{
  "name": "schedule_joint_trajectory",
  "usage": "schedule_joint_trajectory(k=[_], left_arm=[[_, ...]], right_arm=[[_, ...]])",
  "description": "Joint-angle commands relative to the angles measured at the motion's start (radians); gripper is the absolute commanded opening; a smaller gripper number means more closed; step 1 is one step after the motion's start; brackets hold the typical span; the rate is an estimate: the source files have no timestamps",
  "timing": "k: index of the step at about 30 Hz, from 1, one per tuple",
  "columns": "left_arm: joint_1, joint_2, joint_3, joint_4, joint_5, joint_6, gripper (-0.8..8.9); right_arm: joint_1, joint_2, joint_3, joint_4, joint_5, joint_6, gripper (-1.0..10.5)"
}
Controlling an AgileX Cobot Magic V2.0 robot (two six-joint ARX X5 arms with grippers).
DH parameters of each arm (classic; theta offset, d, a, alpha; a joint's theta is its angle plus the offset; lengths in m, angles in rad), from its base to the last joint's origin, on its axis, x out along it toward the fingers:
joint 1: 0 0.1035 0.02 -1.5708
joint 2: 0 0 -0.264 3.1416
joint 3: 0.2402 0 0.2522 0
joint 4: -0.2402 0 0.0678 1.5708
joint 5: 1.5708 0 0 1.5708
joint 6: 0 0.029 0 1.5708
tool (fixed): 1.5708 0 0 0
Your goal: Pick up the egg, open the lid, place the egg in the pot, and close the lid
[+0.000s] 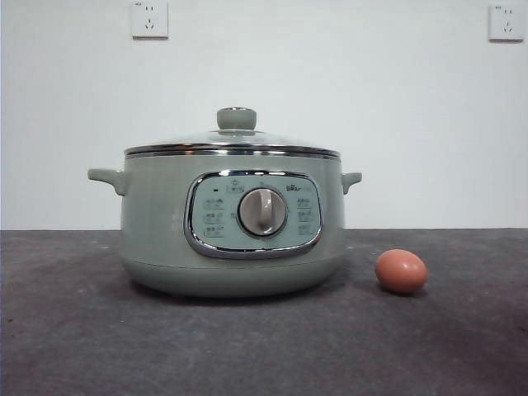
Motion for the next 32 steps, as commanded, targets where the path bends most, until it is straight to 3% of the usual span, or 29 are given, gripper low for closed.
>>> schedule_joint_trajectory(k=[1, 7, 11, 14, 20, 27, 32], left_arm=[[0.004, 0.000, -0.008, 0.013, 0.002, -0.031, -0.03], [0.004, 0.000, -0.007, 0.009, 0.005, -0.060, -0.04], [0.003, 0.000, 0.016, 0.006, 0.009, -0.151, -0.06], [0.003, 0.004, 0.078, 0.006, 0.052, -0.164, -0.07], [0.003, 0.066, 0.237, -0.077, 0.059, -0.181, -0.07], [0.003, 0.184, 0.450, -0.213, 0.134, -0.170, -0.07], [0.003, 0.280, 0.611, -0.309, 0.204, -0.145, -0.07]], right_arm=[[-0.003, -0.002, -0.008, 0.006, -0.001, 0.007, 0.0], [-0.003, -0.002, -0.008, 0.034, -0.023, 0.128, 0.0], [-0.003, -0.002, -0.001, 0.106, -0.055, 0.231, -0.1], [-0.003, 0.000, 0.038, 0.110, -0.085, 0.277, -0.1], [-0.003, 0.059, 0.203, 0.067, -0.124, 0.260, -0.1], [-0.003, 0.227, 0.482, -0.126, -0.137, 0.133, -0.1], [-0.003, 0.365, 0.673, -0.287, -0.198, 0.026, -0.1]])
